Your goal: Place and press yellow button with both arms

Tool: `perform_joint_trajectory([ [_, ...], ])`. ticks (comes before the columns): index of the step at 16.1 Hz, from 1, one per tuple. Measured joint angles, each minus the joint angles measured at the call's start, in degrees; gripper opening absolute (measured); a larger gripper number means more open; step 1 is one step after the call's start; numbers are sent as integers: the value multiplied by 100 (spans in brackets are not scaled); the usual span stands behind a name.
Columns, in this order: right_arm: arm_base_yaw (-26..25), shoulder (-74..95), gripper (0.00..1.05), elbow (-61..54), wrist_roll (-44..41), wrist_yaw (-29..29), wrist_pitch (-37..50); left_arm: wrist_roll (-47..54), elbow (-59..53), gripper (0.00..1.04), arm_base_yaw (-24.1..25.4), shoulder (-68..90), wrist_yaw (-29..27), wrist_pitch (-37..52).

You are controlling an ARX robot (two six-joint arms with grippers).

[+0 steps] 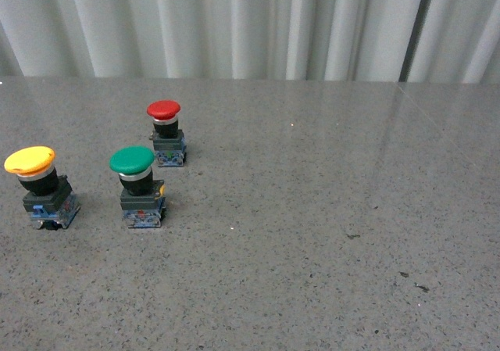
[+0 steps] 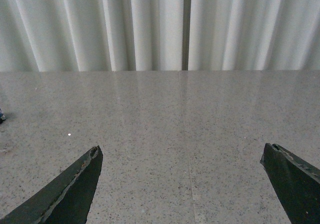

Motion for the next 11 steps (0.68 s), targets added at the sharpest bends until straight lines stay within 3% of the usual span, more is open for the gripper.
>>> perform_joint_trajectory([
  [11, 0, 0, 98, 0, 0, 0, 0, 0, 0, 98, 0, 0, 2, -2],
])
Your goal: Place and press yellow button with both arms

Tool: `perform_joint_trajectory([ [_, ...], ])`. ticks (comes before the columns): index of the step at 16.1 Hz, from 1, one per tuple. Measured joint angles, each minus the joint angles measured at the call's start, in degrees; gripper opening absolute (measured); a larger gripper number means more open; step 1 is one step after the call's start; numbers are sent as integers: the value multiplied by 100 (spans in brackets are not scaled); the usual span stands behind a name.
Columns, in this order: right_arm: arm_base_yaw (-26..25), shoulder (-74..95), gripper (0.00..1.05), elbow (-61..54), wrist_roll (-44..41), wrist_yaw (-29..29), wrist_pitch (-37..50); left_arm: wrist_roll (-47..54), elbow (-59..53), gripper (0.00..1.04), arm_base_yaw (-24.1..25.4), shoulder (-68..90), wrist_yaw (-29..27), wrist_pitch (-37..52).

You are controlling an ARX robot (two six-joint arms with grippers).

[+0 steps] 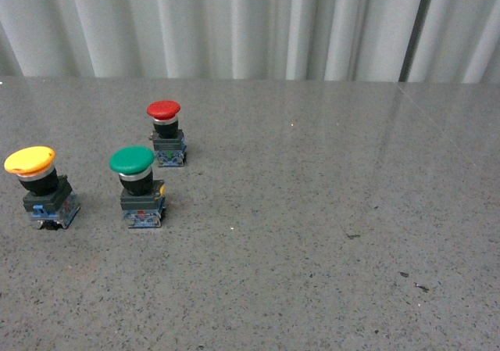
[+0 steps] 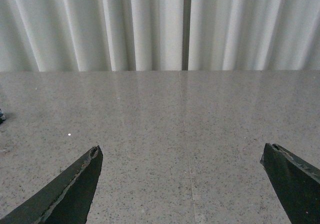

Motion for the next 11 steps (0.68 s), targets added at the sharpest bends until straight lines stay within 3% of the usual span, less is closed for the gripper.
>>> perform_joint_trajectory([
  [4, 0, 0, 98, 0, 0, -2, 0, -20, 35, 98, -70, 42, -157, -179],
  [5, 0, 0, 98, 0, -4, 7, -2, -127, 354, 98, -538, 557, -1161, -907],
  [6, 0, 0, 98, 0, -2, -4, 2, -131, 643, 98, -850, 1314, -1847, -752],
  [7, 0, 0, 98, 0, 0, -2, 4, -127, 1014, 98, -769, 2068, -2269, -83],
  [9, 0, 0, 98, 0, -2, 0, 0, -138, 1808, 98, -581, 3386, -1880, 1049],
  [11, 0, 0, 98, 0, 0, 0, 0, -227, 2898, 98, -476, 5414, -1038, 1541],
])
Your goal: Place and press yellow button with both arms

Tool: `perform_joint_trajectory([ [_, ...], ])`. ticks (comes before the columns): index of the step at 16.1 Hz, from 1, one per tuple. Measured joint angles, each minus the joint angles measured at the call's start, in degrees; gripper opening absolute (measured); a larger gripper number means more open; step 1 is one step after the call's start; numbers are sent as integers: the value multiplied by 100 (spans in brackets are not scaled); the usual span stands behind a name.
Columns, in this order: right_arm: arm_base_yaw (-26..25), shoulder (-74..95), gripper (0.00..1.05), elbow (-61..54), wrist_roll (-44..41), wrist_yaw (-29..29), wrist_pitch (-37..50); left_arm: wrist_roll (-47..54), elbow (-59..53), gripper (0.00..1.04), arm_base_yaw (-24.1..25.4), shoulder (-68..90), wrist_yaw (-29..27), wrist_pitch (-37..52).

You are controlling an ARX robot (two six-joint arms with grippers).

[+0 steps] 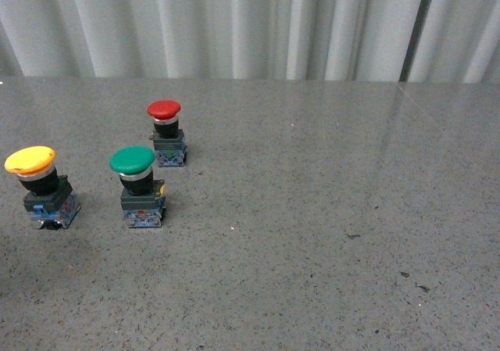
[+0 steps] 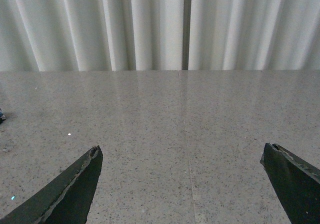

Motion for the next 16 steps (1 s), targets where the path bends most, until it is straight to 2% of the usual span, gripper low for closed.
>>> perform_joint_trajectory([
  [3, 0, 0, 98, 0, 0, -2, 2, 13, 964, 98, -70, 1711, 706, -332],
  [8, 0, 0, 98, 0, 0, 0, 2, -9, 1220, 98, -2, 2964, 931, -306],
  [16, 0, 0, 98, 0, 0, 0, 0, 7, 968, 96, -118, 3287, 994, 2],
])
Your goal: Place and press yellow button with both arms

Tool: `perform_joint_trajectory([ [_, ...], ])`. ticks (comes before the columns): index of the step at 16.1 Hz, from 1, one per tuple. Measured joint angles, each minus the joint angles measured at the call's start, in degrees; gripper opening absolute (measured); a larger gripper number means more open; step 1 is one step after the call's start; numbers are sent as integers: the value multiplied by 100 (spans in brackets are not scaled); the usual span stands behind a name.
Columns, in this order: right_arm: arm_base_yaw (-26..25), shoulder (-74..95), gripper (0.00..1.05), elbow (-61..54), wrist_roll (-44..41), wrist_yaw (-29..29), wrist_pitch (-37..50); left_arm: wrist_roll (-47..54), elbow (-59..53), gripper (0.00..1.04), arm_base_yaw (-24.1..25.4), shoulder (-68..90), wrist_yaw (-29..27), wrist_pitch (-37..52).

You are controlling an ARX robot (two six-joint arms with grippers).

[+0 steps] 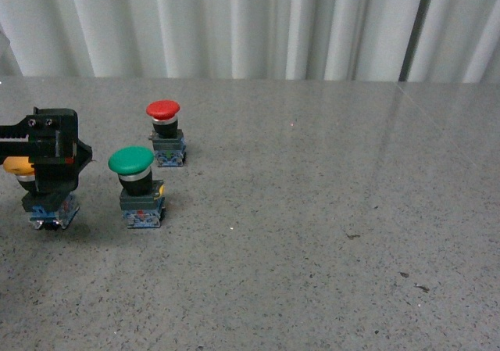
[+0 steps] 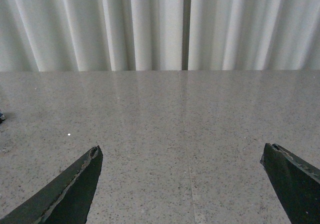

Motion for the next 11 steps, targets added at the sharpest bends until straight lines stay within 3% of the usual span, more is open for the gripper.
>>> perform_joint_trajectory([
  [5, 0, 0, 98, 0, 0, 0, 0, 92, -101, 36, -223, -343, -326, -243],
  [8, 0, 0, 98, 0, 0, 0, 0, 92, 133, 35, -435, -1060, -461, -662],
  [11, 0, 0, 98, 0, 0, 0, 0, -105, 1268, 35, -968, -1110, -474, -831],
])
